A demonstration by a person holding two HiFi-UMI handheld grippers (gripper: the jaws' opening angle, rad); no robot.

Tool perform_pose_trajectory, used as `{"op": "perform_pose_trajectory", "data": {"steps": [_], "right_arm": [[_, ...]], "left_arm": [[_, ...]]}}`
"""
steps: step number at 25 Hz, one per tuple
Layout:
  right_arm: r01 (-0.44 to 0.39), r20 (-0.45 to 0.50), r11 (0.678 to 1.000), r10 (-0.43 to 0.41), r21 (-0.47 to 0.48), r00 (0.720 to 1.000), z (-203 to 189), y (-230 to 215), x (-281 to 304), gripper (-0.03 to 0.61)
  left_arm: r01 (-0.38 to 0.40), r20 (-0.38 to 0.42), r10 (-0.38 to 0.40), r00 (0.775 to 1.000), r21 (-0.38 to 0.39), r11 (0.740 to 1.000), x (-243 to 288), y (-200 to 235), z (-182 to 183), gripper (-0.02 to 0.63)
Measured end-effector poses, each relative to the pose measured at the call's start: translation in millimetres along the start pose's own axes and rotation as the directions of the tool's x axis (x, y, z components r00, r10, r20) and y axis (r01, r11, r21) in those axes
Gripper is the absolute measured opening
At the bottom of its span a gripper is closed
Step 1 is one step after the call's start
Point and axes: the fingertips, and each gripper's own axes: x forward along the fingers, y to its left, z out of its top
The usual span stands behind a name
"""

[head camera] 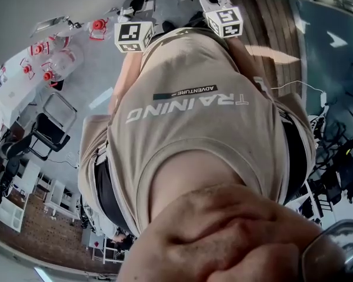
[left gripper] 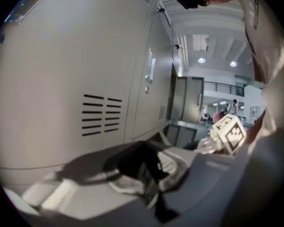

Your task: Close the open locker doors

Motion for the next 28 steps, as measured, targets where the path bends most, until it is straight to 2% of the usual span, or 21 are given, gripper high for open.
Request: {"op": "perform_pose_trajectory", "data": {"steps": [4,10,14,21,28], "right_arm": [[-0.047,-0.013,0.999,0.047,-0.024,0.999,11.1,15.6,19.6,0.015],[-0.092,-0.016,0.995,0.092,-0.033,0.996,26.2,14.1,40.9,0.015],[-0.160,-0.017,0.985,0.159,-0.062,0.987,38.5,24.6,69.0,0.015],[-0.299,-0.061,0.951,0.295,-0.076,0.954,52.5,21.7,91.3,0.015],[-0.401,-0.080,0.913,0.395,-0.077,0.915,57.7,14.1,97.7,0.015]], "left_arm": [[-0.001,0.016,0.001,1.000,-0.017,1.000,-0.9,8.2,5.9,0.000],[-0.015,0.014,0.016,1.000,-0.021,1.000,-3.7,10.5,9.8,0.000],[-0.067,-0.002,0.067,0.998,-0.028,0.997,-6.9,29.1,4.0,0.000],[-0.150,-0.006,0.149,0.989,-0.054,0.987,14.8,25.4,21.2,0.000],[-0.264,-0.039,0.262,0.964,-0.098,0.959,18.3,17.8,24.1,0.000]]}}
